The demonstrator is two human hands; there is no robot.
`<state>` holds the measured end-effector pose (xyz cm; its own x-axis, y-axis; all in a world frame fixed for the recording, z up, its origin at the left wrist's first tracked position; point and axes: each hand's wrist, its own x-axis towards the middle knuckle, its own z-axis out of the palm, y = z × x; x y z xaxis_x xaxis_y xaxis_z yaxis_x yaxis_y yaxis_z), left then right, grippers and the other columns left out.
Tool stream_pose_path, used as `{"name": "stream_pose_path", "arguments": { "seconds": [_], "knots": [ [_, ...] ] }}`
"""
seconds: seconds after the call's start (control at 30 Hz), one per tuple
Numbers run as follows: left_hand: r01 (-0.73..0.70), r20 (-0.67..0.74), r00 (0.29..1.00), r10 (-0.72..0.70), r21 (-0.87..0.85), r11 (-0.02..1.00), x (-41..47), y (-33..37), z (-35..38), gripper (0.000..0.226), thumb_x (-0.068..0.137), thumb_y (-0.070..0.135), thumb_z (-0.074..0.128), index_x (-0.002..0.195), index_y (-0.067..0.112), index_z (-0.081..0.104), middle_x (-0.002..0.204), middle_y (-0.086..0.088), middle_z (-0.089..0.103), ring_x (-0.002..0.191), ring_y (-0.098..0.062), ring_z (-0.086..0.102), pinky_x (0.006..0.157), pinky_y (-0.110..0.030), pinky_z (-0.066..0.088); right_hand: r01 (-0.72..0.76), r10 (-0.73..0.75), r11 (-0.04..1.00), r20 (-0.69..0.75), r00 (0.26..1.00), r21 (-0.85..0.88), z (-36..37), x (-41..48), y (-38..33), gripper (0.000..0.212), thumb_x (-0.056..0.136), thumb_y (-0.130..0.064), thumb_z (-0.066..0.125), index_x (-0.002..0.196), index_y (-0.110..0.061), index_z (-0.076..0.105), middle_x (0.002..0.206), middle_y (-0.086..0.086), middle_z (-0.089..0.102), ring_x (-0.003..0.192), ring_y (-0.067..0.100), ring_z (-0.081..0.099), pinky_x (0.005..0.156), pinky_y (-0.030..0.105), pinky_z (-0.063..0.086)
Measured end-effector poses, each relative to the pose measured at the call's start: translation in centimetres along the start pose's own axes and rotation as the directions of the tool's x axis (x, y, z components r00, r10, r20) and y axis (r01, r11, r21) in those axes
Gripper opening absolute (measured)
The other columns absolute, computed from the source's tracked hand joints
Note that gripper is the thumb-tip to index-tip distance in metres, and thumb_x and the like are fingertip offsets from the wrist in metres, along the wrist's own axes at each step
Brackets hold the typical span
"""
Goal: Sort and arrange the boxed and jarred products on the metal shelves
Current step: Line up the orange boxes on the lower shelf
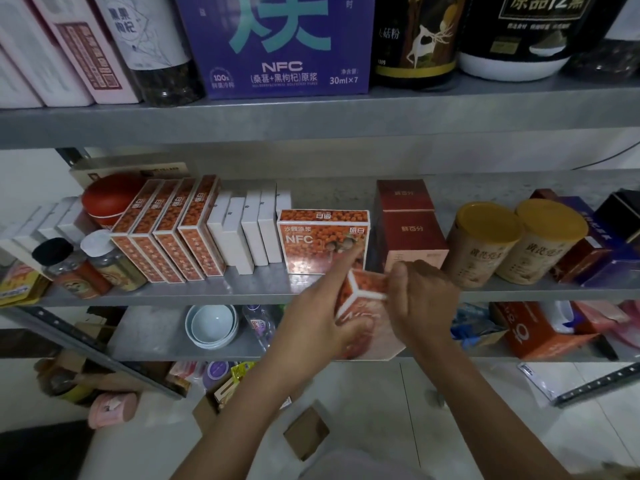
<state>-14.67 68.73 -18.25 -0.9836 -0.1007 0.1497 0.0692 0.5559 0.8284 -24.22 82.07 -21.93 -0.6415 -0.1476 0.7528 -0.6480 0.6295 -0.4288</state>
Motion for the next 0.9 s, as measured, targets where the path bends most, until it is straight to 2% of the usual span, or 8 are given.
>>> {"name": "stream_pose_path", "arguments": {
  "seconds": [0.1,0.23,0.33,0.4,0.53,0.73,0.83,0.9],
  "knots": [
    [0.014,-0.078,0.997,-0.028,-0.177,0.984,0.1,-1.2,-0.7,0.061,0.075,0.004,0.079,0.112,0.046,0.055,0.102,0.012,0.070,0.095,-0.006,0.068,0.079,-0.032,0.060,0.082,-0.106,0.987,0.178,0.978,0.139,-0.2,0.4,0.0,0.067,0.104,-0.050,0.023,0.067,-0.009,0.063,0.061,0.005,0.061,0.053,0.015,0.050,0.055,0.020,0.027],
    [-0.005,-0.152,0.987,-0.047,-0.324,0.946,-0.2,-3.3,-3.2,0.051,0.073,0.008,0.082,0.096,0.047,0.058,0.101,0.014,0.070,0.095,-0.008,0.069,0.072,-0.020,0.057,-0.085,-0.075,0.965,0.571,0.818,0.248,-1.6,0.5,2.5,0.051,0.085,-0.044,0.069,0.131,-0.026,0.054,0.119,-0.006,0.059,0.107,0.010,0.053,0.087,0.028,0.043],
    [0.016,-0.149,0.985,-0.083,-0.403,0.915,-0.1,-4.6,-4.4,0.046,0.064,0.028,0.084,0.100,0.039,0.058,0.104,0.006,0.070,0.099,-0.016,0.069,0.077,-0.031,0.059,-0.395,0.031,0.843,0.700,0.714,0.366,-1.9,0.0,3.4,0.071,0.077,-0.016,0.081,0.128,-0.044,0.040,0.115,-0.037,0.052,0.108,-0.013,0.052,0.085,0.008,0.046],
    [0.025,-0.140,0.986,-0.089,-0.405,0.914,0.1,-5.2,-4.4,0.047,0.065,0.026,0.084,0.102,0.036,0.057,0.105,0.007,0.069,0.100,-0.017,0.068,0.078,-0.030,0.059,-0.472,0.124,0.802,0.672,0.730,0.365,-1.3,-0.2,3.5,0.062,0.073,-0.007,0.083,0.112,-0.041,0.047,0.101,-0.027,0.063,0.097,-0.013,0.059,0.079,0.007,0.048],
    [0.016,-0.257,0.966,-0.008,0.030,0.999,1.0,-5.8,-3.9,0.053,0.075,0.009,0.079,0.111,0.037,0.052,0.110,0.017,0.060,0.106,-0.003,0.058,0.087,-0.021,0.050,-0.429,0.189,0.849,0.582,0.791,0.309,-0.1,-0.1,3.1,0.045,0.072,-0.005,0.083,0.095,-0.028,0.052,0.085,-0.026,0.061,0.082,-0.020,0.058,0.071,0.001,0.043],
    [0.023,-0.266,0.942,0.203,0.654,0.756,2.8,-6.0,-3.4,0.079,0.069,0.014,0.086,0.138,0.006,0.049,0.139,-0.021,0.049,0.127,-0.039,0.048,0.098,-0.055,0.047,-0.453,0.277,0.858,0.524,0.805,0.242,2.6,0.7,2.2,0.047,0.071,-0.015,0.084,0.083,-0.043,0.049,0.081,-0.030,0.056,0.079,-0.009,0.060,0.072,0.011,0.046],
    [-0.002,-0.147,0.974,0.172,0.757,0.653,4.8,-6.1,-3.4,0.104,0.072,0.040,0.080,0.154,0.014,0.021,0.161,-0.017,0.016,0.149,-0.034,0.012,0.120,-0.049,0.010,-0.381,0.245,0.906,0.506,0.827,0.184,4.0,1.0,2.1,0.039,0.074,-0.019,0.083,0.094,-0.033,0.052,0.091,-0.020,0.051,0.080,0.001,0.055,0.069,0.013,0.043],
    [-0.038,-0.055,0.989,0.137,0.802,0.596,6.5,-6.5,-3.4,0.114,0.075,0.057,0.070,0.156,0.021,-0.002,0.163,-0.010,-0.009,0.148,-0.024,-0.013,0.119,-0.039,-0.010,-0.342,0.227,0.925,0.478,0.848,0.167,4.8,0.9,2.3,0.037,0.075,-0.018,0.082,0.102,-0.021,0.056,0.097,-0.013,0.050,0.084,0.007,0.055,0.072,0.019,0.046]
  ]
}}
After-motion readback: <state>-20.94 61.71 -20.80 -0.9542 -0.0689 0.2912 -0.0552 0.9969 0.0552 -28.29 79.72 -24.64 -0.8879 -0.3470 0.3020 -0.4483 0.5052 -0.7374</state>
